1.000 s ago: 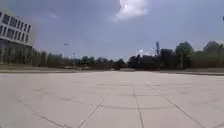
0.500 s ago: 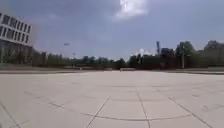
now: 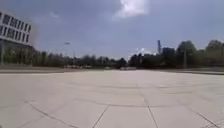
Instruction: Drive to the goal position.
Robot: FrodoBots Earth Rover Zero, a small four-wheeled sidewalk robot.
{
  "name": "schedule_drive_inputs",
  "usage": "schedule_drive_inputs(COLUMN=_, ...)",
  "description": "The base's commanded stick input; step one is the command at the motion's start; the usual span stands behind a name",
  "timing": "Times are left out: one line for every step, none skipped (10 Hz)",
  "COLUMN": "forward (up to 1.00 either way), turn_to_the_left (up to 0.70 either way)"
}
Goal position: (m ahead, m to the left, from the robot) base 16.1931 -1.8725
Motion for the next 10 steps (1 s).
schedule_drive_inputs(forward=0.70, turn_to_the_left=0.00)
schedule_drive_inputs(forward=0.70, turn_to_the_left=0.00)
schedule_drive_inputs(forward=0.70, turn_to_the_left=0.00)
schedule_drive_inputs(forward=0.70, turn_to_the_left=0.00)
schedule_drive_inputs(forward=0.70, turn_to_the_left=0.00)
schedule_drive_inputs(forward=0.70, turn_to_the_left=0.00)
schedule_drive_inputs(forward=0.70, turn_to_the_left=0.00)
schedule_drive_inputs(forward=0.70, turn_to_the_left=0.00)
schedule_drive_inputs(forward=0.70, turn_to_the_left=0.00)
schedule_drive_inputs(forward=0.70, turn_to_the_left=0.00)
